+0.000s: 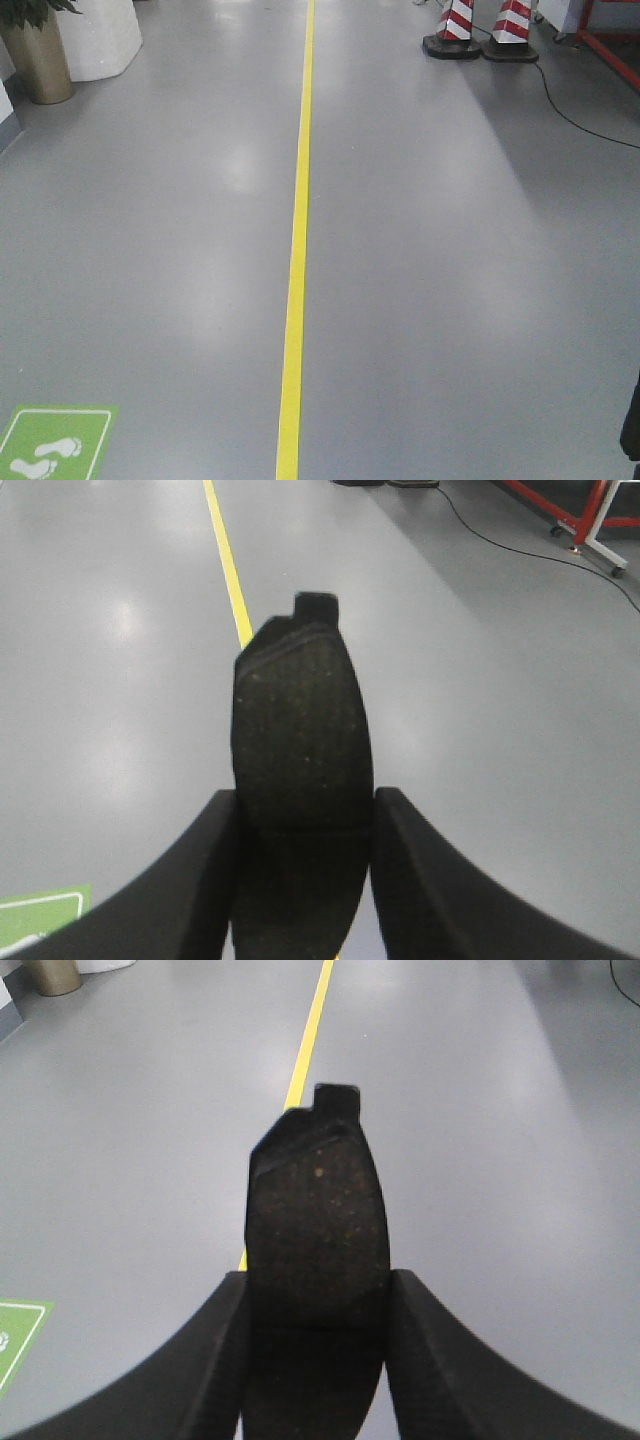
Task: Move and align brake pads A on conveyor
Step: 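Drive forward along the yellow floor line carrying both pads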
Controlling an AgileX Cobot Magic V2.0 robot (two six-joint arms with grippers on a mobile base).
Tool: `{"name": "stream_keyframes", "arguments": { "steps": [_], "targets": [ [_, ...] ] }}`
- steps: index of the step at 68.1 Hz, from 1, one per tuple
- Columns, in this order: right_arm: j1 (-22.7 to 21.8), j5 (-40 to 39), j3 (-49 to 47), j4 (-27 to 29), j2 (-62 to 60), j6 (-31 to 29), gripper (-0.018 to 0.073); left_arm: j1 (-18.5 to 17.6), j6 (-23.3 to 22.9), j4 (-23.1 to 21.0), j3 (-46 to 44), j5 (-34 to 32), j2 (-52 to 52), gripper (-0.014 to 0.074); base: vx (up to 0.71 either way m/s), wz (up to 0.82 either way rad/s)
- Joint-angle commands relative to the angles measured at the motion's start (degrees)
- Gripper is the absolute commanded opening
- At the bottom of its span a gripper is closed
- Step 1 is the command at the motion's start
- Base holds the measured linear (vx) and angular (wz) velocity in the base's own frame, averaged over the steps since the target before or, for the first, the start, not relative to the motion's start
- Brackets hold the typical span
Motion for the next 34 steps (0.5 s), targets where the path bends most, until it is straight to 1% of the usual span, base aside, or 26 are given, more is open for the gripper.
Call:
{"name": "stream_keyframes", "arguments": {
  "steps": [1, 34],
  "targets": [
    [0.0, -5.5, -1.8, -0.5, 0.3, -0.2, -0.0010, 0.0, -0.1, 0.7, -1.7, -5.3, 0.5, -0.0006, 0.44, 0.04],
    [0.0, -5.5, -1.8, -0.5, 0.3, -0.2, -0.0010, 0.0, -0.1, 0.7, -1.7, -5.3, 0.5, -0.0006, 0.50, 0.01]
  ]
}}
